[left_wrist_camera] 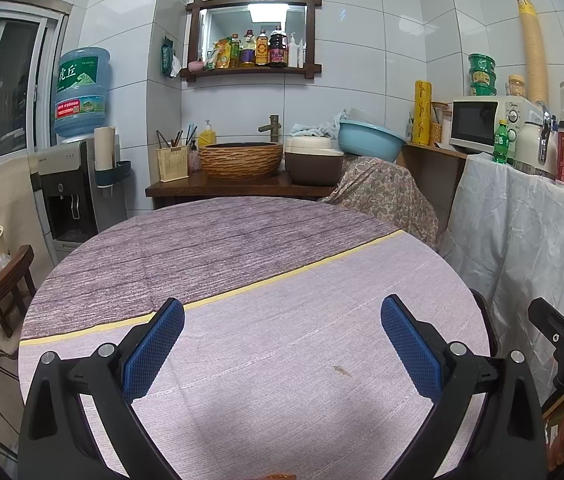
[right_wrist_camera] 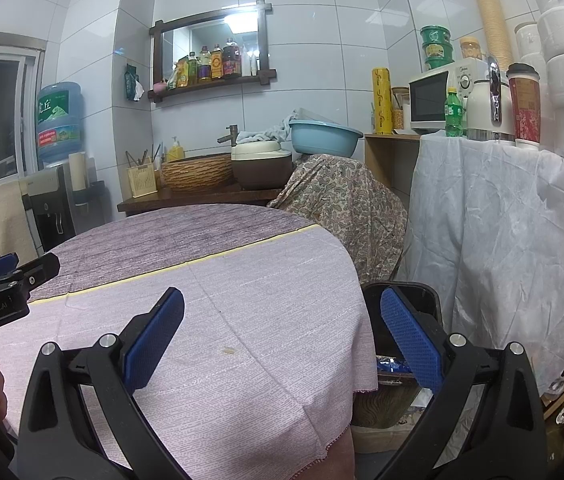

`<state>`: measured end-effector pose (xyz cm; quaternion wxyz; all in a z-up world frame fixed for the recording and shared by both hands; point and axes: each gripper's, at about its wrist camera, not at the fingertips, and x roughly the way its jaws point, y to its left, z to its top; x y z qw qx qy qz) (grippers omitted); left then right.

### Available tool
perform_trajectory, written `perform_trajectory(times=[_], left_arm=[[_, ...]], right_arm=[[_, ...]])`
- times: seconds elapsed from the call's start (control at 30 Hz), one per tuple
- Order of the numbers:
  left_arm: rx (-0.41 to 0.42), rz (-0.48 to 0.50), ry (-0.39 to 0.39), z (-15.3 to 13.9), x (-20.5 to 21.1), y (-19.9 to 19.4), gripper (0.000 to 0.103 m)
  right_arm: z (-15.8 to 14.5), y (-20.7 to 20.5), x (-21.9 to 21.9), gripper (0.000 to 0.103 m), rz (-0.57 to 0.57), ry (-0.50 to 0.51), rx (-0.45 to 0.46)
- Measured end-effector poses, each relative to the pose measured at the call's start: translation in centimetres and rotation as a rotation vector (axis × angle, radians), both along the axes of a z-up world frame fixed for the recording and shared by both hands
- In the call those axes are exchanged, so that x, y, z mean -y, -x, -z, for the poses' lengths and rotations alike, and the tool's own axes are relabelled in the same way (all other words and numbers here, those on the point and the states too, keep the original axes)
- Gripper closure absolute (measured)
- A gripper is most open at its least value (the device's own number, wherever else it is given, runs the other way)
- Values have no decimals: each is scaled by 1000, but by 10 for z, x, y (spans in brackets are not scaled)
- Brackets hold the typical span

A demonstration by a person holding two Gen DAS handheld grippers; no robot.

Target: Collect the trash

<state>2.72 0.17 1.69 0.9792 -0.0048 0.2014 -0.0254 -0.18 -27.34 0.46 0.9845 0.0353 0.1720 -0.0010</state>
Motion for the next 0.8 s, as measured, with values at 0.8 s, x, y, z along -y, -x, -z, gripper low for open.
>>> perform_trajectory(times=[0.8], left_arm=[[4, -5, 0, -1, 1, 2, 5]], right_arm=[[0, 0, 2, 6, 2, 0, -2]])
